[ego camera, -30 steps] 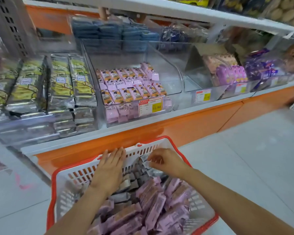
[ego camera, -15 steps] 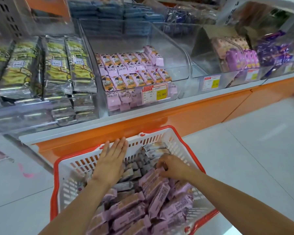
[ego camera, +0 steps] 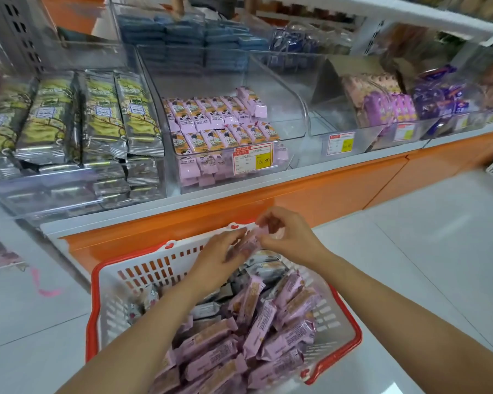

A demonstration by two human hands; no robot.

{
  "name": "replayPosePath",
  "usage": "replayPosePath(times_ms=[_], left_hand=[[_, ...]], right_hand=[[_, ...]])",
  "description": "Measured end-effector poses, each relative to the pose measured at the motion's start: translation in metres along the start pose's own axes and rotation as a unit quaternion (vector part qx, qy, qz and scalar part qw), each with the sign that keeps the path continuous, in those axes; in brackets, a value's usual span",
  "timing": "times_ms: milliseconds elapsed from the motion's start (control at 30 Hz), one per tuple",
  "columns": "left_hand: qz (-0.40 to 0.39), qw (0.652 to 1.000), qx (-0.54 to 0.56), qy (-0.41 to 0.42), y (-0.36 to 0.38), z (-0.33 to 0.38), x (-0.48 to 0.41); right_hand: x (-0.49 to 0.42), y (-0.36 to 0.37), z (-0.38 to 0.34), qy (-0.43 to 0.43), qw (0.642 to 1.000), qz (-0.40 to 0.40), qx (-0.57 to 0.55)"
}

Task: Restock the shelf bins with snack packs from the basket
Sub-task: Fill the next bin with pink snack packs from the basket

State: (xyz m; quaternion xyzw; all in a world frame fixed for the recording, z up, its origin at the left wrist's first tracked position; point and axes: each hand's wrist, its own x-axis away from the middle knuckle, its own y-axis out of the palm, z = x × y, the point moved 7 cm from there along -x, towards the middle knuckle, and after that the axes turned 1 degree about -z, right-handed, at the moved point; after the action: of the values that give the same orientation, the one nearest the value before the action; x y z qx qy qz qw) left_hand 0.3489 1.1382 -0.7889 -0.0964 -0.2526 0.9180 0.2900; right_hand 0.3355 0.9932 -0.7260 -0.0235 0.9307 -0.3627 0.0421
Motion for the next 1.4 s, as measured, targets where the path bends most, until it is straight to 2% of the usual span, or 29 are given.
replayPosePath(times_ms=[100, 233, 400, 500, 567, 600, 633, 700, 733, 833, 933, 1133, 1400], left_hand=[[0.040, 0.995, 0.095, -0.007, -0.010, 0.020, -0.003], [0.081, 0.971, 0.223, -0.035, -0.026, 0.036, -0.002], [0.122, 0.954, 0.273, 0.000, -0.045, 0.066, 0.002], [0.131, 0.951, 0.280, 0.027, -0.052, 0.081, 0.002], [0.174, 0.958, 0.222, 0.046, -0.063, 0.089, 0.004], [0.227, 0.961, 0.138, 0.070, -0.074, 0.094, 0.006], [0.287, 0.952, 0.030, 0.103, -0.086, 0.100, 0.010], [0.381, 0.898, -0.168, 0.144, -0.102, 0.110, 0.018], [0.391, 0.879, -0.236, 0.140, -0.106, 0.111, 0.019], [0.335, 0.851, -0.394, 0.093, -0.105, 0.098, 0.010], [0.293, 0.845, -0.440, 0.077, -0.103, 0.084, 0.005], [0.304, 0.823, -0.470, 0.093, -0.107, 0.076, 0.002], [0.315, 0.820, -0.465, 0.111, -0.110, 0.072, -0.004]], right_hand=[[-0.002, -0.018, -0.022, -0.029, 0.997, 0.048, -0.054], [0.004, -0.033, -0.031, -0.035, 0.992, 0.057, -0.107], [0.019, -0.032, -0.041, -0.054, 0.994, 0.024, -0.094], [0.021, -0.038, -0.055, -0.088, 0.992, 0.033, -0.088], [0.017, -0.048, -0.068, -0.110, 0.989, 0.055, -0.083], [0.014, -0.056, -0.076, -0.123, 0.987, 0.069, -0.080], [0.010, -0.064, -0.085, -0.135, 0.984, 0.085, -0.073], [-0.004, -0.083, -0.099, -0.143, 0.982, 0.117, -0.049], [-0.015, -0.092, -0.104, -0.142, 0.980, 0.132, -0.036], [-0.060, -0.114, -0.108, -0.099, 0.978, 0.179, 0.030], [-0.109, -0.124, -0.104, -0.049, 0.971, 0.198, 0.125], [-0.180, -0.116, -0.090, 0.024, 0.950, 0.223, 0.217], [-0.234, -0.091, -0.083, 0.032, 0.930, 0.204, 0.305]])
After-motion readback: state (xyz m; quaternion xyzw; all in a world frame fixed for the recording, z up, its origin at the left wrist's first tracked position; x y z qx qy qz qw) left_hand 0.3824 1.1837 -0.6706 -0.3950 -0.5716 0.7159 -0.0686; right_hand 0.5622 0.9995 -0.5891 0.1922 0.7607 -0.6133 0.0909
